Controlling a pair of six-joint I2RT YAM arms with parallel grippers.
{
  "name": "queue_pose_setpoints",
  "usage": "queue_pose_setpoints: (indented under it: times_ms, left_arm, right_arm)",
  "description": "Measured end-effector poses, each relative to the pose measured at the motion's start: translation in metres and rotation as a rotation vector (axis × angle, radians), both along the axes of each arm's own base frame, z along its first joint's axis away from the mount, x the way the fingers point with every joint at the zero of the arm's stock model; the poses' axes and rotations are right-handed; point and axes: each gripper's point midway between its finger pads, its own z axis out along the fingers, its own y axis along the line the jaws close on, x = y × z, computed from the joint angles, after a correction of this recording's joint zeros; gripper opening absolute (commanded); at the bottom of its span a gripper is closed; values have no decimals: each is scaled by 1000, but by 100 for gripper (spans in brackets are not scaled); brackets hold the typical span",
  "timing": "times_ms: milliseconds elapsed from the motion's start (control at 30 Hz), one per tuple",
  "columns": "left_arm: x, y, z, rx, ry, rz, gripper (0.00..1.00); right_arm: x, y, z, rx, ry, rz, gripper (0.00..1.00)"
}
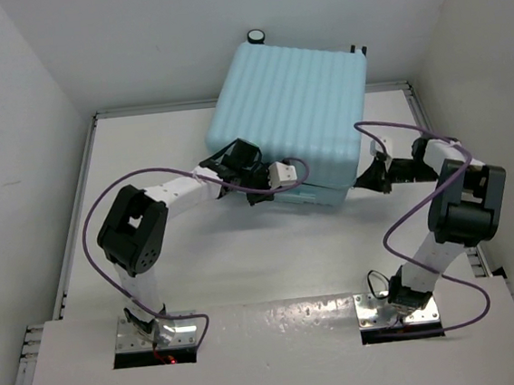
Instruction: Pack the luggage
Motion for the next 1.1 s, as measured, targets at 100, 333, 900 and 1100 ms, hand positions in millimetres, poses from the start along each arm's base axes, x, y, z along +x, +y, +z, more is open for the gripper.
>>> queue_pose_setpoints:
  times_ms: [100, 333, 900, 1100]
  left_arm:
    - [-1, 0, 1, 5, 5, 24, 0]
    - [-7, -1, 3, 18, 25, 91, 0]
    - [-24, -8, 5, -58, 85, 178, 0]
    - [-24, 1, 8, -119, 94, 214, 0]
  right_arm:
    - [-14, 4, 2, 1, 47, -8, 0]
    - [-43, 23, 3, -70, 55, -151, 0]
    - [-29, 111, 2, 20, 220, -740, 0]
    - [-17, 130, 0, -16, 196, -830, 0]
